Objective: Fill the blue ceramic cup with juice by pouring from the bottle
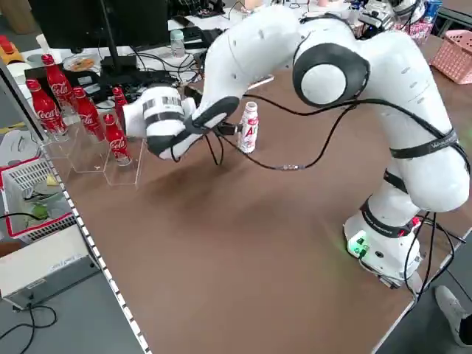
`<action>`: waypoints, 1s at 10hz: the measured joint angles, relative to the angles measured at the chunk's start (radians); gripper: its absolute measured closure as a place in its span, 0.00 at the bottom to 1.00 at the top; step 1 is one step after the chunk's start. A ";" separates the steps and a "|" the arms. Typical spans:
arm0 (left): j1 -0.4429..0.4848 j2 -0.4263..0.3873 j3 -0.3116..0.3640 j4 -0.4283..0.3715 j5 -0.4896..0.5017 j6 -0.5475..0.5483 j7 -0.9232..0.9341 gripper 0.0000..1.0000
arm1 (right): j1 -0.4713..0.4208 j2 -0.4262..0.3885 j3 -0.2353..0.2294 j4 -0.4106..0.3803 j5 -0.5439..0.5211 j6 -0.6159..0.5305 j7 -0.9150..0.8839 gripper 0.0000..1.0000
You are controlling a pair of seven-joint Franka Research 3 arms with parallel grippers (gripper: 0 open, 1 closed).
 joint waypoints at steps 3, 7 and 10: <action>0.000 0.094 -0.012 0.000 -0.021 0.000 0.067 0.00 | 0.046 0.075 0.006 0.000 0.205 0.017 -0.112 0.00; -0.004 0.139 -0.023 0.002 -0.138 0.019 0.114 0.00 | 0.140 0.100 0.009 0.008 0.325 0.025 -0.200 0.00; -0.007 0.152 -0.026 0.000 -0.154 0.040 0.131 0.00 | 0.150 0.113 0.009 0.023 0.367 0.026 -0.315 0.00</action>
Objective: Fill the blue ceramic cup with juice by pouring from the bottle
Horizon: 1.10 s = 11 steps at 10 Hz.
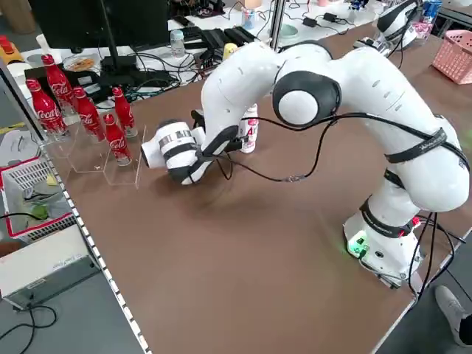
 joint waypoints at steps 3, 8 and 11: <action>-0.008 0.001 -0.023 -0.026 0.000 0.000 0.009 0.00 | 0.003 0.022 0.000 0.024 0.074 0.000 -0.033 0.00; -0.009 0.002 -0.071 -0.071 0.000 0.019 0.015 0.02 | 0.003 0.078 -0.009 0.072 0.085 0.000 -0.060 0.00; -0.008 0.002 -0.088 -0.082 0.000 0.035 0.018 0.29 | 0.006 0.107 -0.008 0.116 0.101 0.000 -0.064 0.00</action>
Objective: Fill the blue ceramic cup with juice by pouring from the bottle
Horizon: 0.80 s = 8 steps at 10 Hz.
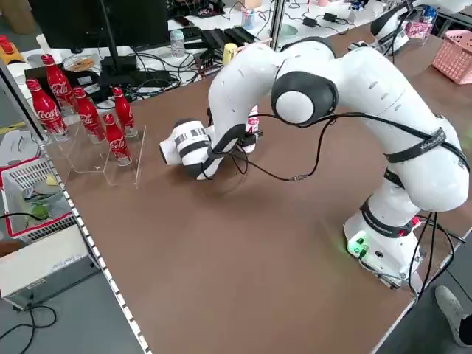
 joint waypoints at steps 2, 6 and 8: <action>0.000 0.000 0.000 0.000 0.000 0.000 0.003 0.42 | 0.006 0.025 0.000 0.025 0.001 0.012 -0.001 0.00; -0.013 -0.038 -0.001 0.005 0.018 0.007 0.003 0.45 | 0.027 0.039 0.001 0.034 0.020 0.017 -0.003 0.00; -0.050 -0.092 -0.002 0.005 0.023 0.008 0.002 0.46 | 0.033 0.040 0.002 0.040 0.028 0.017 -0.003 0.00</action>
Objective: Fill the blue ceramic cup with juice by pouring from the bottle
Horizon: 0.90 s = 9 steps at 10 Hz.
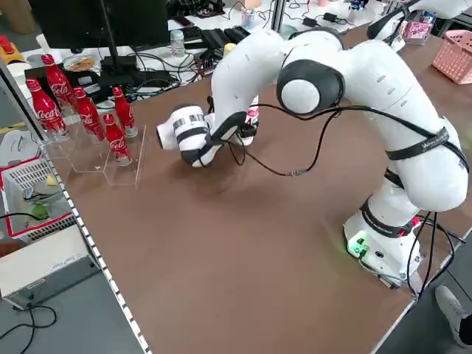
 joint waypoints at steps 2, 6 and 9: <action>-0.056 -0.056 0.000 -0.014 0.000 0.007 -0.044 0.47 | 0.008 0.001 0.000 0.004 0.008 0.000 0.000 0.00; -0.090 -0.143 -0.093 -0.110 0.000 0.113 -0.149 0.48 | 0.020 0.013 0.004 0.004 0.010 0.000 0.000 0.00; -0.147 -0.192 -0.106 -0.168 -0.011 0.186 -0.190 0.48 | 0.037 0.025 0.005 0.004 0.034 0.000 -0.001 0.00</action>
